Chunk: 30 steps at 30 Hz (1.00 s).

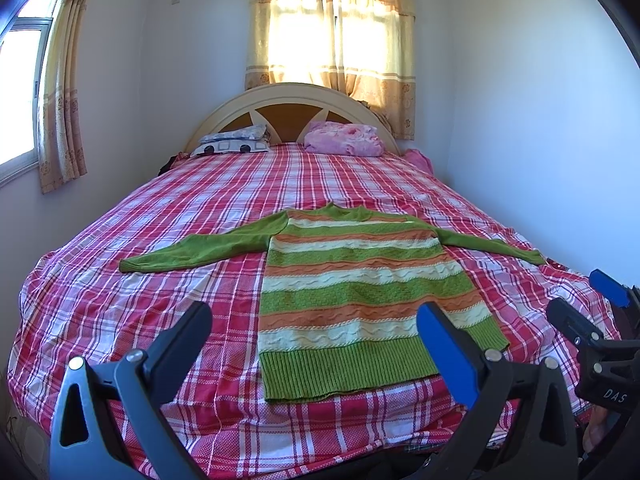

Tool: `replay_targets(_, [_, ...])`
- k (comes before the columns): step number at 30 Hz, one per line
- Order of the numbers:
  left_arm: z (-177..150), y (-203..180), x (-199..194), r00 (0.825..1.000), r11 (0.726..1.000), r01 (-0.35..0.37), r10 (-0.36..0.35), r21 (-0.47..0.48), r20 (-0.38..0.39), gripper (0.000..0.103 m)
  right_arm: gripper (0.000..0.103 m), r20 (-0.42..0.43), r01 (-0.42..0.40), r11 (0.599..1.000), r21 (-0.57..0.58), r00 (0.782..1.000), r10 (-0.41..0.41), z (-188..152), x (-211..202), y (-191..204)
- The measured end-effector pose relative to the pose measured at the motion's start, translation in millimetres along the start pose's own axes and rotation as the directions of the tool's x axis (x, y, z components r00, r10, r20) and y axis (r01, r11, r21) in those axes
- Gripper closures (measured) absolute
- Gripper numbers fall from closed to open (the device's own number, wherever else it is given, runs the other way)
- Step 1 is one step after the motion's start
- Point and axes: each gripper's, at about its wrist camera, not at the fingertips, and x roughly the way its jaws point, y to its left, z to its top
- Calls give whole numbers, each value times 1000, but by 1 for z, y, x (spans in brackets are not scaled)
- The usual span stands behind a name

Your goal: Fold small clothes

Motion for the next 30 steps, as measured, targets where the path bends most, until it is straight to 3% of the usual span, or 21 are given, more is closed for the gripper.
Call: replay_targets(30, [-1, 3, 3, 1000, 1000, 9, -9, -14, -3, 0, 1, -14, -6, 1000, 3, 1000, 6, -3, 4, 0])
